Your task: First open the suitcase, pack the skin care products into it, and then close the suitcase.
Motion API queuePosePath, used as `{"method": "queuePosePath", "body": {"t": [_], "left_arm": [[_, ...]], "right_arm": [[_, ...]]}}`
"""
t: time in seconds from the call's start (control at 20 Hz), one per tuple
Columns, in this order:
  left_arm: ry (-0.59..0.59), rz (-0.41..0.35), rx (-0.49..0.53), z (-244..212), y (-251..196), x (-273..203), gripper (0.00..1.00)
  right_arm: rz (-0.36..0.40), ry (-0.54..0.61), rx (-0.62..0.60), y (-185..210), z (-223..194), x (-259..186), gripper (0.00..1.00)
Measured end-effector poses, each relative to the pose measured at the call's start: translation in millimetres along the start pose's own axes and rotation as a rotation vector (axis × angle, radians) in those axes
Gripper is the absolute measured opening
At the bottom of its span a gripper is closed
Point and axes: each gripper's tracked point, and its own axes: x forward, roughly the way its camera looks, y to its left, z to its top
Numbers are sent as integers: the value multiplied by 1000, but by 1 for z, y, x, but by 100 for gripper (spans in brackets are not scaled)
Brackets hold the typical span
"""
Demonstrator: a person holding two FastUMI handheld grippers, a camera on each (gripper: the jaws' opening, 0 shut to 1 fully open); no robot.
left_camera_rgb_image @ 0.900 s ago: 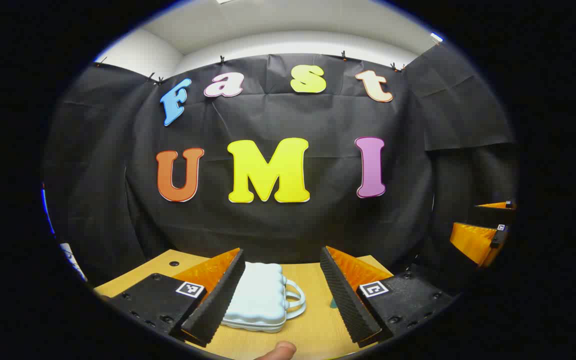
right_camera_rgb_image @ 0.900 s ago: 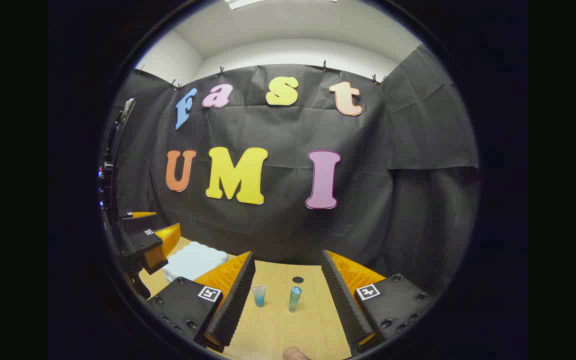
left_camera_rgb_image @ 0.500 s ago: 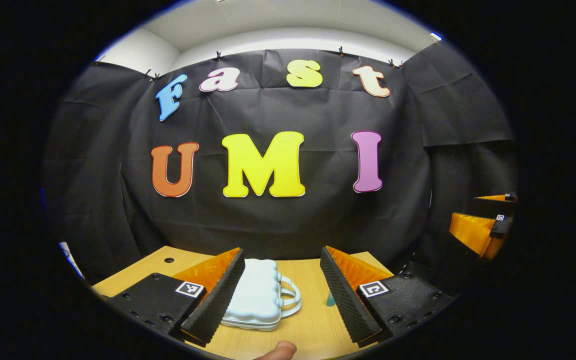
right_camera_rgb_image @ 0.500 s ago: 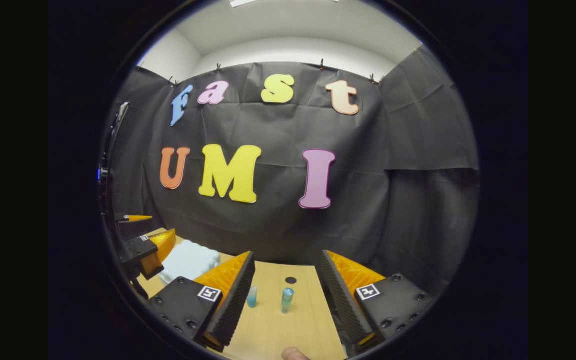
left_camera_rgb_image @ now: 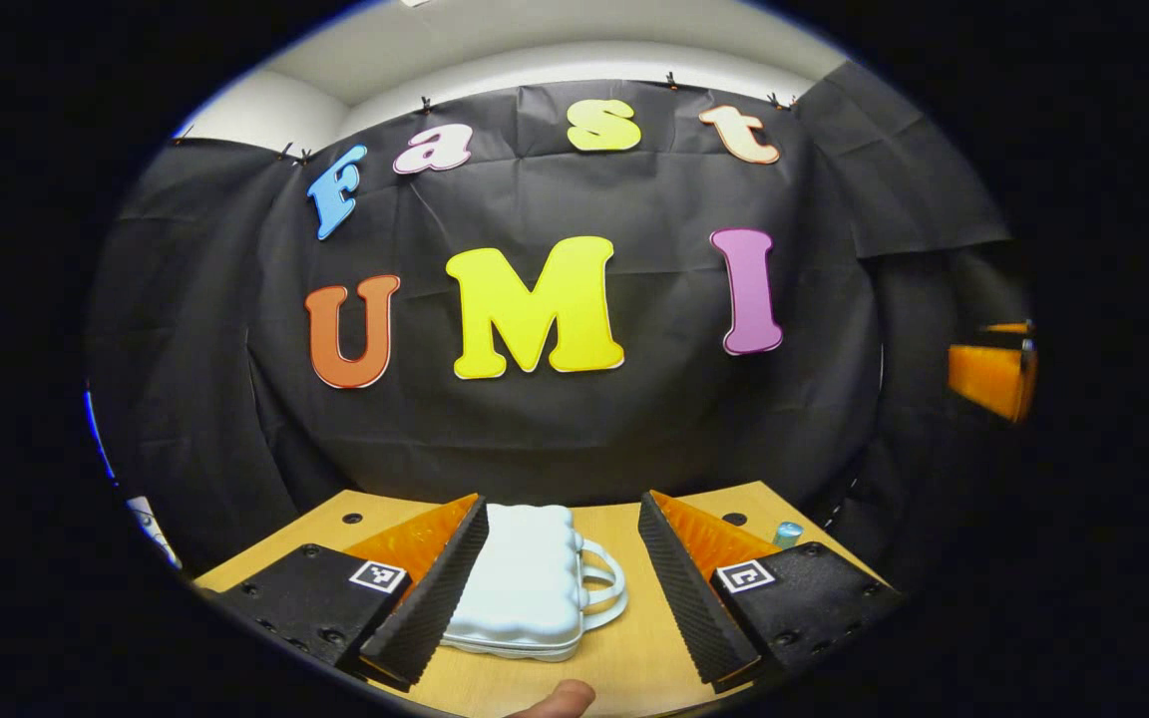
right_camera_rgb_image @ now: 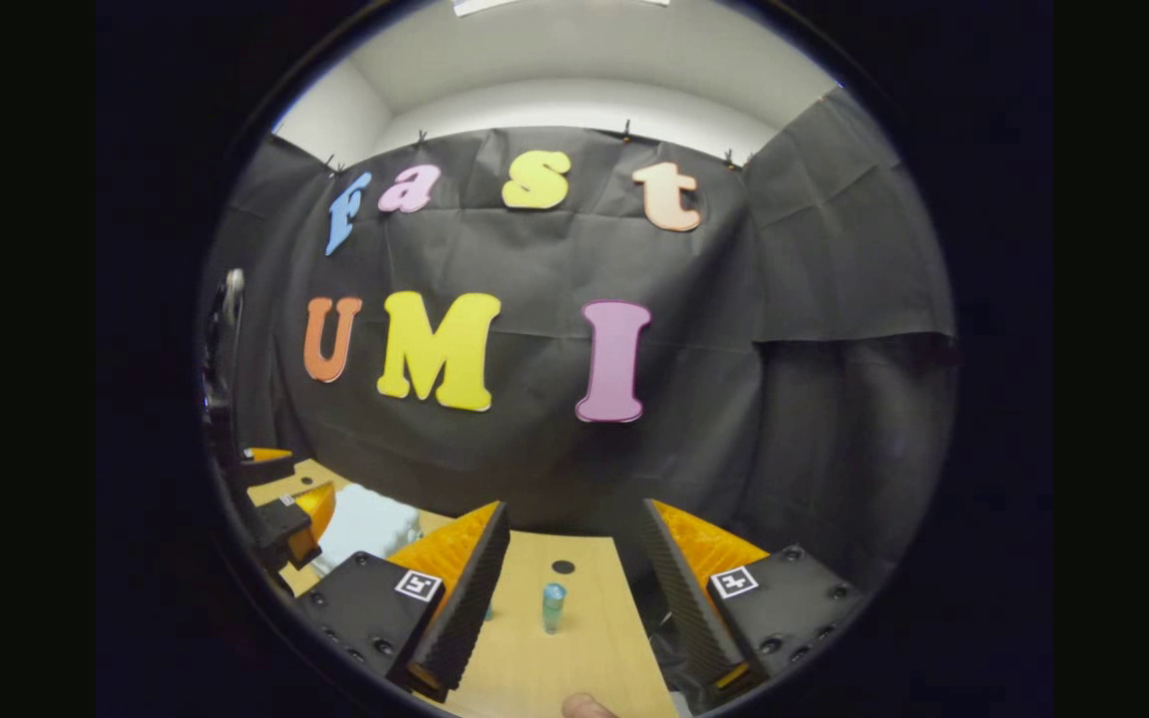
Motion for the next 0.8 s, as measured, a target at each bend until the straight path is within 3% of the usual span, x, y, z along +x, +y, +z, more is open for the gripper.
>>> {"method": "queuePosePath", "body": {"t": [0.15, 0.35, 0.55, 0.8], "left_arm": [[9, 19, 152, -32, -5, 22, 98], [32, 75, 501, -79, -11, 47, 98], [105, 46, 759, -144, -21, 69, 97], [148, 16, 1048, -181, -40, 87, 97]], "right_arm": [[-78, 10, -36, -40, -8, 10, 79], [-137, 39, -50, -73, -22, 23, 79], [-135, 66, -52, -85, -40, 35, 78], [-89, 115, -44, -87, -67, 54, 79]]}}
